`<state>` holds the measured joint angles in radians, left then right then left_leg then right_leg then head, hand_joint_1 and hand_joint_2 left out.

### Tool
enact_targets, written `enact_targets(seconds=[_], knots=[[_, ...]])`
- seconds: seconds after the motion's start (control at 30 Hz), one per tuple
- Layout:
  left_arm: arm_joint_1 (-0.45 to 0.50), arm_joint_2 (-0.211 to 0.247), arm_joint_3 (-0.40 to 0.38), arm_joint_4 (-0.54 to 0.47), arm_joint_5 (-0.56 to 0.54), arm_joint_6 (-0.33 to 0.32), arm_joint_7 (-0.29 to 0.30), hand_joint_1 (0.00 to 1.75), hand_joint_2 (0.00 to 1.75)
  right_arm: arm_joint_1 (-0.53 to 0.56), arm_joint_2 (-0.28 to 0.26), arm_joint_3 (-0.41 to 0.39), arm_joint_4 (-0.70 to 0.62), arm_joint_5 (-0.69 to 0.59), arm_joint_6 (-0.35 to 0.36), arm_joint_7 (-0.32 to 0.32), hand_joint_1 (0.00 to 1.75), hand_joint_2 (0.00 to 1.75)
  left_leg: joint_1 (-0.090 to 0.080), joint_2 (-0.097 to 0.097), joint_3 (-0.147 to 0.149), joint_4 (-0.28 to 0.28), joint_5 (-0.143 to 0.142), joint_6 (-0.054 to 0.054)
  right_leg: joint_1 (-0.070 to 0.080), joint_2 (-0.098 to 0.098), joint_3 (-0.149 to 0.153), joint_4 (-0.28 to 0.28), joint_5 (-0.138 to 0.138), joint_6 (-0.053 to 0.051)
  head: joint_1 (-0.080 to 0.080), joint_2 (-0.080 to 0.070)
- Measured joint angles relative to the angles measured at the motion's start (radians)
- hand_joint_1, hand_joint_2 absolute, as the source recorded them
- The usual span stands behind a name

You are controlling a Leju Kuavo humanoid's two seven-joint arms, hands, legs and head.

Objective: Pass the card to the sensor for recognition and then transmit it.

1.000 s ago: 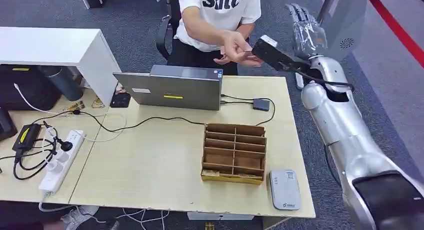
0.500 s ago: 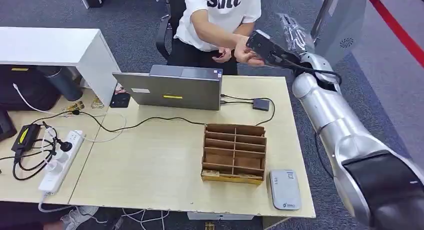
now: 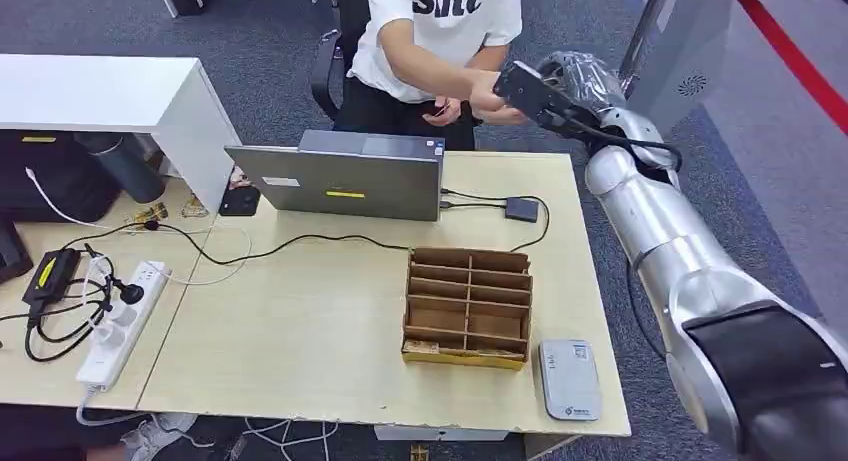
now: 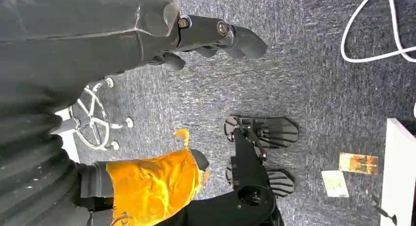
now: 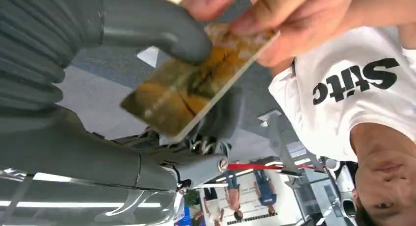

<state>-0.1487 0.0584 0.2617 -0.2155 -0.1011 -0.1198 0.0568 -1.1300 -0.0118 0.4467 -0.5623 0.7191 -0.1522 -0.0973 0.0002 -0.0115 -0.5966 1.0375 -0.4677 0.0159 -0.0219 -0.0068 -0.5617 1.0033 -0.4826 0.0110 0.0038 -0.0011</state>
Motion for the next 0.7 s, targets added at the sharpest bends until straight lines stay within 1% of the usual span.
enact_targets(seconds=[0.3, 0.37, 0.5, 0.7], knots=[[0.003, 0.0, 0.0, 0.0, 0.015, -0.002, -0.016, 0.0, 1.75, 0.0, 0.0, 0.0, 0.0, 0.005, -0.011, -0.004, 1.75, 1.75, 0.0, 0.0, 0.0, 0.0, 0.0, 0.0, 0.0, 0.0, 0.0, 0.0, 0.0, 0.0, 0.0, 0.0], [0.004, 0.0, 0.0, 0.0, 0.017, -0.002, -0.018, 0.0, 1.75, 0.001, 0.0, 0.0, 0.0, 0.005, -0.025, -0.018, 1.75, 1.75, 0.0, 0.0, 0.0, 0.0, 0.0, 0.0, 0.0, 0.0, 0.0, 0.0, 0.0, 0.0, 0.0, 0.0], [0.012, 0.0, 0.0, 0.0, 0.028, -0.002, -0.028, 0.0, 1.75, 0.022, -0.008, 0.0, -0.028, 0.015, -0.1, -0.043, 1.75, 1.75, 0.0, 0.0, 0.0, 0.0, 0.0, 0.0, 0.0, 0.0, 0.0, 0.0, 0.0, 0.0, 0.0, 0.0], [0.021, 0.0, 0.001, 0.0, 0.03, -0.002, -0.032, 0.0, 1.75, 0.043, -0.018, 0.0, -0.056, 0.021, -0.109, -0.045, 1.75, 1.75, 0.0, 0.0, 0.0, 0.0, 0.0, 0.0, 0.0, 0.0, -0.001, 0.0, 0.0, 0.0, 0.0, 0.0]])
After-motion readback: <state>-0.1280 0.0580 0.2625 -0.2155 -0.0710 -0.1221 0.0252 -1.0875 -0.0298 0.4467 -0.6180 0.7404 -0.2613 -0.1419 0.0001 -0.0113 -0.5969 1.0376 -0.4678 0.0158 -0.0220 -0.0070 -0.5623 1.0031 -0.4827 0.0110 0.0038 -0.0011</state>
